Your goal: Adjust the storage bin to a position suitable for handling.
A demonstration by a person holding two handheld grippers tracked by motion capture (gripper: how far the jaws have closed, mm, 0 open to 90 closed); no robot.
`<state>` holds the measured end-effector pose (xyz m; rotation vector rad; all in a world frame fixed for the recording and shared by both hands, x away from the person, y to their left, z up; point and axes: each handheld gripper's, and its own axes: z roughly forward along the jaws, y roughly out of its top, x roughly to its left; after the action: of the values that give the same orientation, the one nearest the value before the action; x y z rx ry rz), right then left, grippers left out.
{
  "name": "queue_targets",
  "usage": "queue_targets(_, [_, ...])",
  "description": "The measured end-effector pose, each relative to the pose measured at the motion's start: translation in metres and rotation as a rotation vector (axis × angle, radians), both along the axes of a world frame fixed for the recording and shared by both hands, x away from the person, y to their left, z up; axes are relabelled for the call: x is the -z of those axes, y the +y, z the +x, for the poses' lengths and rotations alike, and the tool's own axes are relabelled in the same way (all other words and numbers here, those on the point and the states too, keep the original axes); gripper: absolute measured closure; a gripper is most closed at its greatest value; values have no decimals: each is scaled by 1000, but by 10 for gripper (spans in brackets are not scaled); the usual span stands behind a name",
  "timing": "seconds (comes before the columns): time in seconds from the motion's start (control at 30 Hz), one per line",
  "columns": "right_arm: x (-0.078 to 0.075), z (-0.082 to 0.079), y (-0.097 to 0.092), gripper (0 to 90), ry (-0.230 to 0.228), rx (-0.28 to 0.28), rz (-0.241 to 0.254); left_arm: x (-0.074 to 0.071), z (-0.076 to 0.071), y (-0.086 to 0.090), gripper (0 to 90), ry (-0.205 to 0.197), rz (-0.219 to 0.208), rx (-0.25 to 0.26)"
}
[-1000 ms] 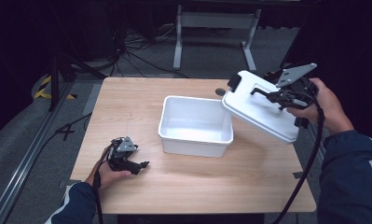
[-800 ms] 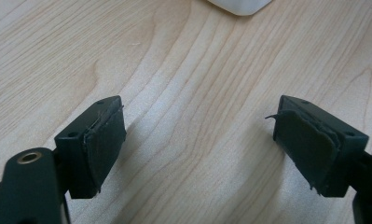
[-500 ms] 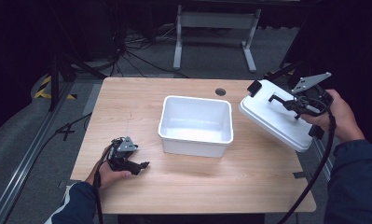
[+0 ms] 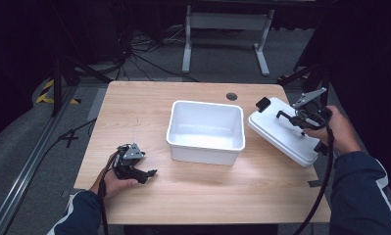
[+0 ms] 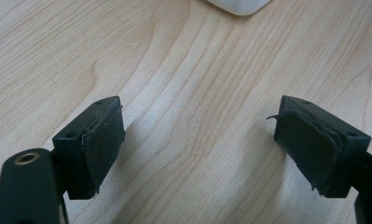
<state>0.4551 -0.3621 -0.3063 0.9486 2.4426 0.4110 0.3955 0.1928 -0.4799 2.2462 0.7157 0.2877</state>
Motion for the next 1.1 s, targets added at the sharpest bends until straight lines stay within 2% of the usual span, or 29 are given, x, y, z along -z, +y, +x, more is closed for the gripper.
queue_targets(0.2, [17,6,11,848,16,24,11,0,0,0,164,1,1,1])
queue_targets(0.4, [37,11,16,848,26,80,4,0,0,0,163,1,2,2])
queue_targets(0.5, [46,13,20,847,44,82,28,0,0,0,160,4,2,2])
queue_targets(0.57, [49,13,24,847,35,82,24,0,0,0,160,4,2,2])
queue_targets(0.77, [60,15,29,845,58,95,17,0,0,0,159,4,2,2])
queue_targets(0.93, [66,15,25,843,73,112,55,0,0,0,159,4,2,3])
queue_targets(1.1, [67,15,29,841,85,95,65,0,0,0,158,4,2,2])
